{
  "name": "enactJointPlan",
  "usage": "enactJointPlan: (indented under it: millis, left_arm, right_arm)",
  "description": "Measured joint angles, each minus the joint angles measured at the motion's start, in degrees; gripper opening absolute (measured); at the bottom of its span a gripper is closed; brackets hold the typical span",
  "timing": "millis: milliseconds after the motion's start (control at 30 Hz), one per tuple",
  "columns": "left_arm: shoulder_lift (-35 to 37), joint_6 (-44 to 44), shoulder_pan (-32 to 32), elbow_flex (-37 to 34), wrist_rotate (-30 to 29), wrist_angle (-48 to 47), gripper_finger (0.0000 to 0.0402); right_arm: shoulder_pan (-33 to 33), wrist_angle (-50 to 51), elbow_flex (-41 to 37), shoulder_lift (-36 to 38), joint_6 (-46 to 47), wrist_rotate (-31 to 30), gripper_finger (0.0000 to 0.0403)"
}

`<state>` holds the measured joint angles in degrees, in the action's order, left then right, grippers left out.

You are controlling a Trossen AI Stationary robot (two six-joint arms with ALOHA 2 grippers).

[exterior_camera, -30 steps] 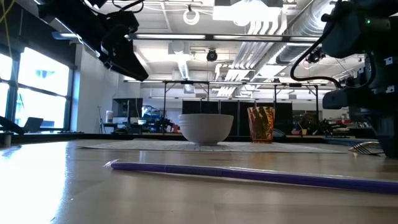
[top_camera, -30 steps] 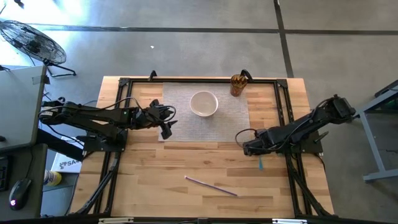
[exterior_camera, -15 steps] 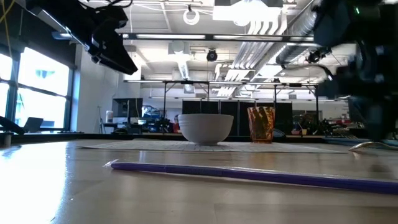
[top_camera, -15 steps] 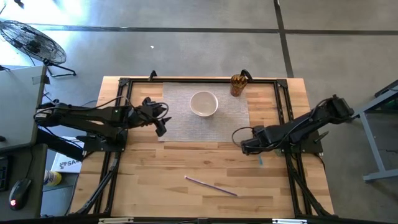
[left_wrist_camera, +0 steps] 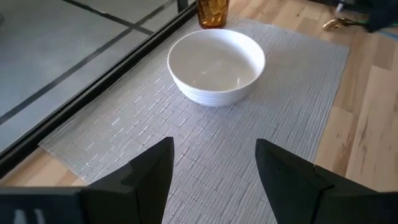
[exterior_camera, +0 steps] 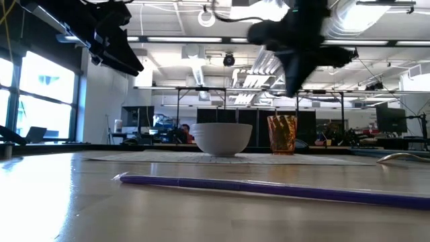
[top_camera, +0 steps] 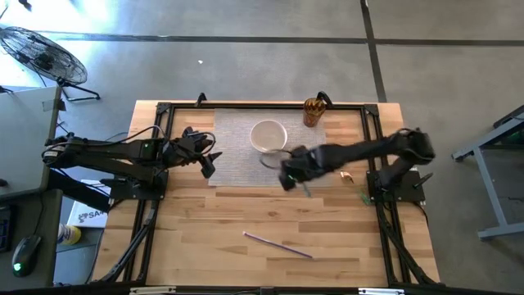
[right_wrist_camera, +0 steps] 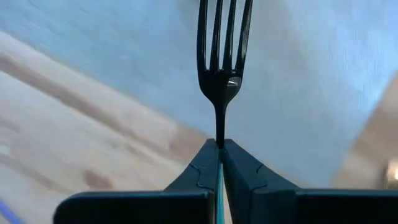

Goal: Pick & Place Utensil
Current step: Put the blue fork into the white bowl

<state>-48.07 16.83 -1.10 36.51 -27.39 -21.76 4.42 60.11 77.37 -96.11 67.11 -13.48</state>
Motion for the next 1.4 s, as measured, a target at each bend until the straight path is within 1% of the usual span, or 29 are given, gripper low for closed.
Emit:
enactJointPlan:
  millis: [100,233,367,467,633,833,1067,1400]
  left_arm:
    - [0.00,0.40,0.00,0.00,0.10,-0.63,0.0220]
    - [0.00,1.45,0.00,-0.02,0.23,-2.01,0.0220]
    - [1.34,1.50,0.00,-0.04,0.09,-3.42,0.0220]
    - [3.40,1.50,0.00,-0.04,-0.12,-5.06,0.0220]
    - [6.48,2.98,0.00,-0.04,-0.52,-6.59,0.0220]
    - [7.08,3.20,0.00,-0.04,-0.65,-6.75,0.0220]
    - [7.08,3.21,0.00,-0.04,-0.71,-6.67,0.0220]
    - [7.06,3.16,0.00,-0.04,-0.65,-5.83,0.0220]
  right_arm:
    - [-4.61,0.08,7.66,-4.38,-8.88,-0.51,0.0001]
    - [-10.99,-0.01,15.40,-9.95,-19.25,1.32,0.0001]
    - [-16.39,-1.29,20.44,-15.06,-26.09,4.68,0.0001]
    - [-19.34,-3.57,22.75,-18.47,-30.20,7.85,0.0002]
    - [-22.62,-3.86,24.13,-22.00,-33.44,10.02,0.0009]
    - [-24.71,-4.65,24.04,-22.59,-34.33,10.41,0.0008]
    - [-25.82,-6.99,24.04,-22.59,-36.18,12.54,0.0010]
    - [-25.79,-10.09,24.02,-23.44,-39.08,11.53,0.0010]
